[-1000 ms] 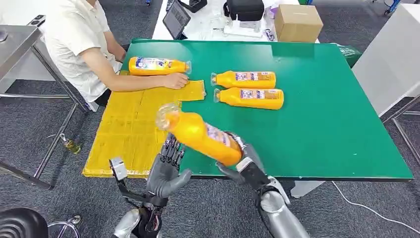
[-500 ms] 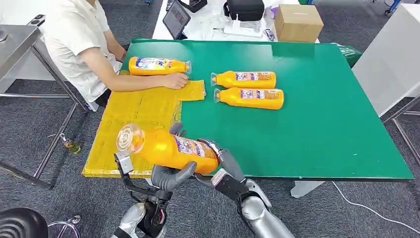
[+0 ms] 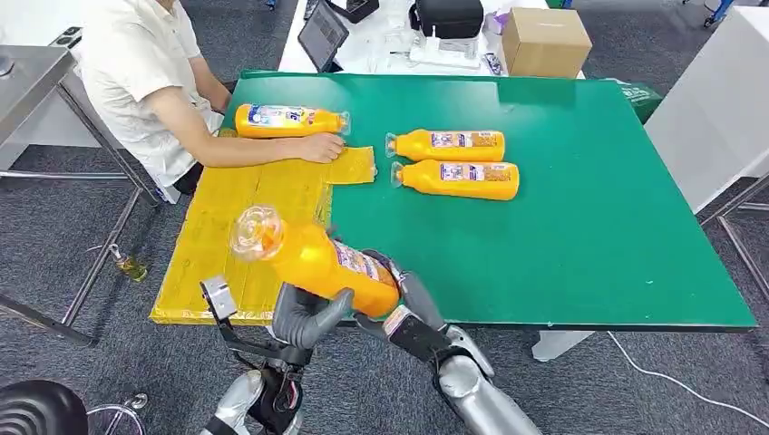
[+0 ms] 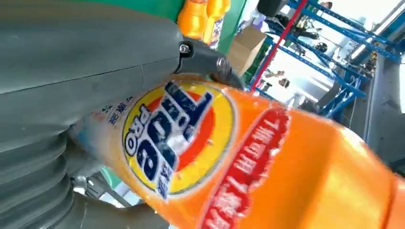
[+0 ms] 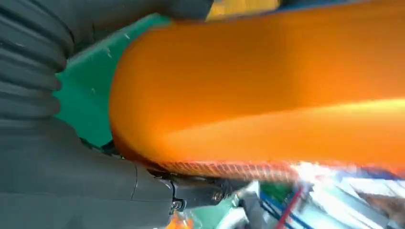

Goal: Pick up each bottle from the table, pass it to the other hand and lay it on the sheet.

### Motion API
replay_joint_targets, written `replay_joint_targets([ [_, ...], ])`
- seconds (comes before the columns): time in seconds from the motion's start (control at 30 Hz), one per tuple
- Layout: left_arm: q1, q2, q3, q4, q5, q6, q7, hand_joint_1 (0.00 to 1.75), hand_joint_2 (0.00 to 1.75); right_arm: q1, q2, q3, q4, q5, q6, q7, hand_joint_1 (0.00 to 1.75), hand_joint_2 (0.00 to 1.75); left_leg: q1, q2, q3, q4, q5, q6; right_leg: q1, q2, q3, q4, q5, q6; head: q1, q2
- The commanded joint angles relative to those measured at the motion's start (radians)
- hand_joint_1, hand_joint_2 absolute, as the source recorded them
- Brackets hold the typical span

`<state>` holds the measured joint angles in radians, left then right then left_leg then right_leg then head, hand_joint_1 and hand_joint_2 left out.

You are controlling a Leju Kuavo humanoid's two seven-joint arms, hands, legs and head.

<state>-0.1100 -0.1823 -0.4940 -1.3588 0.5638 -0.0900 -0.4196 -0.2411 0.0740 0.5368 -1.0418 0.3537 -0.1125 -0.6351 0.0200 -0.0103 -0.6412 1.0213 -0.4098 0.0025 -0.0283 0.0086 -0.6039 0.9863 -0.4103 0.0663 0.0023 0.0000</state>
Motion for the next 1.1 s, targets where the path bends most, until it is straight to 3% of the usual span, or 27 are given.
replay_joint_targets([
  [0.03, -0.029, 0.03, 0.028, 0.001, 0.015, -0.043, 0.003, 1.75, 1.75, -0.009, -0.03, 0.087, 0.112, 0.112, -0.12, -0.011, 0.0, 0.0, 0.001, 0.001, 0.006, -0.001, -0.002, 0.001, 0.002, -0.001, 0.007, -0.002, -0.002, -0.004, 0.0, 0.0],
  [0.17, -0.021, 0.044, 0.046, -0.016, 0.011, -0.071, 0.019, 1.75, 1.75, 0.035, -0.05, 0.083, 0.002, 0.122, -0.141, -0.019, 0.0, 0.0, 0.001, 0.0, 0.005, -0.001, -0.002, 0.001, 0.002, -0.002, 0.005, -0.001, -0.002, -0.004, 0.0, 0.0],
  [0.23, -0.025, 0.05, 0.048, -0.017, 0.009, -0.086, 0.032, 1.75, 1.75, 0.044, -0.063, 0.089, -0.03, 0.188, -0.219, -0.01, 0.0, 0.0, 0.001, 0.0, 0.004, -0.001, -0.002, 0.001, 0.002, -0.001, 0.004, -0.001, -0.002, -0.004, 0.0, 0.0],
  [0.4, -0.028, 0.052, 0.052, -0.014, 0.009, -0.087, 0.034, 1.75, 1.75, 0.044, -0.07, 0.087, -0.039, 0.186, -0.214, -0.011, 0.0, 0.0, 0.001, 0.0, 0.003, 0.0, -0.001, 0.001, 0.001, -0.002, 0.003, -0.001, -0.001, -0.003, 0.0, 0.0],
  [0.47, -0.053, 0.073, 0.047, 0.0, -0.123, -0.01, 0.024, 1.75, 1.75, 0.074, -0.056, 0.028, -0.068, 0.265, -0.431, 0.0, 0.0, 0.0, 0.0, 0.001, 0.004, -0.001, -0.002, 0.001, 0.001, -0.001, 0.004, -0.001, -0.002, -0.003, 0.0, 0.0],
  [0.53, -0.079, 0.11, 0.052, 0.026, -0.206, 0.023, 0.038, 1.75, 1.75, 0.13, -0.042, -0.027, -0.198, 0.186, -0.479, -0.04, 0.0, 0.0, 0.0, -0.001, 0.001, -0.001, 0.0, 0.0, 0.001, -0.002, 0.002, 0.0, -0.001, -0.002, 0.0, 0.0],
  [0.6, -0.08, 0.112, 0.07, 0.035, -0.214, 0.012, 0.037, 1.75, 1.75, 0.143, -0.049, -0.025, -0.246, 0.201, -0.471, -0.007, 0.0, 0.0, 0.0, -0.001, 0.001, 0.0, 0.0, 0.0, 0.001, -0.002, 0.001, 0.0, -0.001, -0.003, 0.0, 0.0],
  [0.63, -0.095, 0.132, 0.067, 0.049, -0.283, 0.033, 0.056, 1.75, 1.75, 0.163, -0.034, -0.07, -0.291, 0.267, -0.586, -0.014, 0.0, 0.0, 0.001, -0.001, 0.004, 0.0, -0.002, 0.0, 0.001, -0.002, 0.003, 0.0, -0.002, -0.004, 0.0, 0.0],
  [0.7, -0.125, 0.157, 0.078, 0.073, -0.416, 0.098, 0.062, 1.75, 1.75, 0.236, 0.073, -0.289, -0.473, 0.367, -0.586, -0.063, 0.0, 0.0, 0.0, 0.0, 0.001, -0.001, -0.001, 0.0, 0.0, -0.002, 0.001, 0.0, -0.001, -0.003, 0.0, 0.0],
  [0.73, -0.134, 0.164, 0.081, 0.078, -0.441, 0.108, 0.073, 1.75, 1.75, 0.246, 0.096, -0.334, -0.54, 0.378, -0.586, -0.063, 0.0, 0.0, 0.0, 0.0, 0.002, 0.0, -0.002, 0.0, 0.001, -0.002, 0.002, 0.001, -0.002, -0.005, 0.0, 0.0],
  [0.9, -0.134, 0.164, 0.081, 0.078, -0.441, 0.108, 0.073, 1.75, 1.75, 0.246, 0.096, -0.334, -0.54, 0.378, -0.586, -0.063, 0.0, 0.0, 0.001, 0.0, 0.0, 0.0, 0.0, 0.0, 0.001, -0.001, 0.0, 0.0, -0.001, -0.002, -0.001, 0.0],
  [1.0, -0.169, 0.174, 0.098, 0.078, -0.515, 0.144, 0.106, 1.75, 1.75, 0.274, 0.19, -0.489, -0.801, 0.359, -0.586, -0.063, 0.0, 0.0, 0.0, -0.001, -0.001, 0.001, 0.0, 0.001, 0.001, -0.003, -0.002, 0.002, -0.002, -0.002, 0.0, 0.0],
  [1.1, -0.221, 0.205, 0.103, 0.105, -0.648, 0.213, 0.148, 1.75, 1.75, 0.271, 0.21, -0.511, -0.882, 0.31, -0.586, -0.063, 0.0, 0.0, 0.0, -0.001, -0.003, 0.001, 0.0, 0.0, 0.0, -0.003, -0.004, 0.002, -0.001, -0.003, 0.0, 0.0],
])
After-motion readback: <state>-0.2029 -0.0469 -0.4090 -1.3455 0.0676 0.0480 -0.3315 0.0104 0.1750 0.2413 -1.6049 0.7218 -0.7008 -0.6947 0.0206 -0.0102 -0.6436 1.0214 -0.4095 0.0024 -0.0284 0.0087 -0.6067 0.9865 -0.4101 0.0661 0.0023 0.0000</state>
